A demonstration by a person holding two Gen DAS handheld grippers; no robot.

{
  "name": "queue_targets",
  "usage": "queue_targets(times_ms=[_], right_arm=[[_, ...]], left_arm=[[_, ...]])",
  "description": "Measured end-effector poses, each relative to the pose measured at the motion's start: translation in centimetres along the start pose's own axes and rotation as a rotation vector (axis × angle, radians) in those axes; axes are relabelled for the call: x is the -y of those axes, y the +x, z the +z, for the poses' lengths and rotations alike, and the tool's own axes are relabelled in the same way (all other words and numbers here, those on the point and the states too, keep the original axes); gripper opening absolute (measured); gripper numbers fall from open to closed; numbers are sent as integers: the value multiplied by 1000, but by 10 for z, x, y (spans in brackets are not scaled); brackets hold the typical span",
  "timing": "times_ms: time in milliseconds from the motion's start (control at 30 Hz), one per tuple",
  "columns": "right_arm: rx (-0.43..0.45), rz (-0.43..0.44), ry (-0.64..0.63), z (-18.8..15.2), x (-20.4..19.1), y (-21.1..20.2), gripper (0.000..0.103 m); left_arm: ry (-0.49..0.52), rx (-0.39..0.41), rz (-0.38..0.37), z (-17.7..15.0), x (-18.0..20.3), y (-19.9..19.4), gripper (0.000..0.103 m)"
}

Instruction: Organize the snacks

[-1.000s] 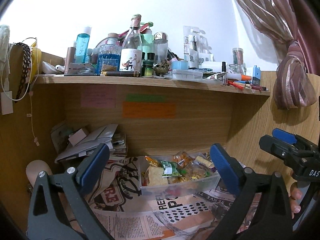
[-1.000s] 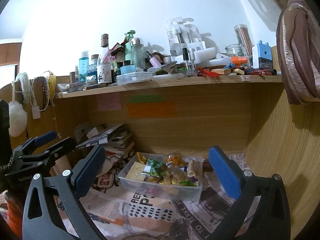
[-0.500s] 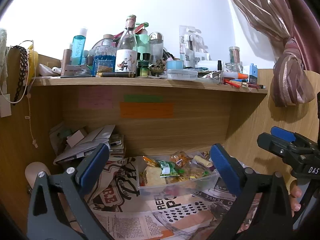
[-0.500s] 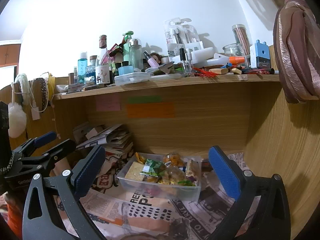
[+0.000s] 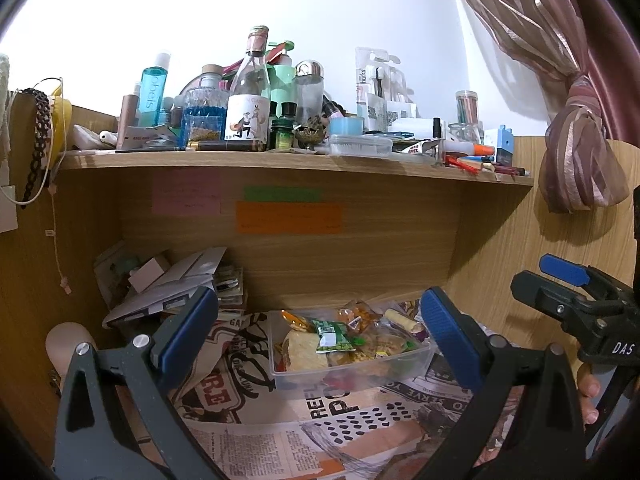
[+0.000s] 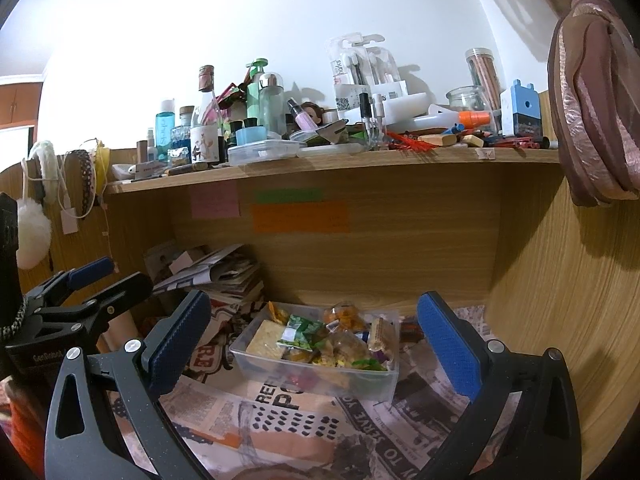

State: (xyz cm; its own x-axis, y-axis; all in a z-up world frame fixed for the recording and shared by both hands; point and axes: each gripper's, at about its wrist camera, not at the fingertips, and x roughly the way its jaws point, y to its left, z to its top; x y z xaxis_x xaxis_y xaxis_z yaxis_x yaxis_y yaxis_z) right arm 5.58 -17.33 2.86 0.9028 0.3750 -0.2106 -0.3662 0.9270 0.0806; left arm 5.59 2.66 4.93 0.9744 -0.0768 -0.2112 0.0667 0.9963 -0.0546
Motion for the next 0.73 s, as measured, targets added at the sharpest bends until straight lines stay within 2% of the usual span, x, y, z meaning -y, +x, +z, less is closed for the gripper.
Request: queue_targets(times_ms=[200,733], right_arm=[[-2,2,-3,0,3,1,103],[-15,6,4,-2,10,9,103]], left_arm=[[5,14,4,-2,0,-1,103],[-5,-13,-24,-7,-1,5,103]])
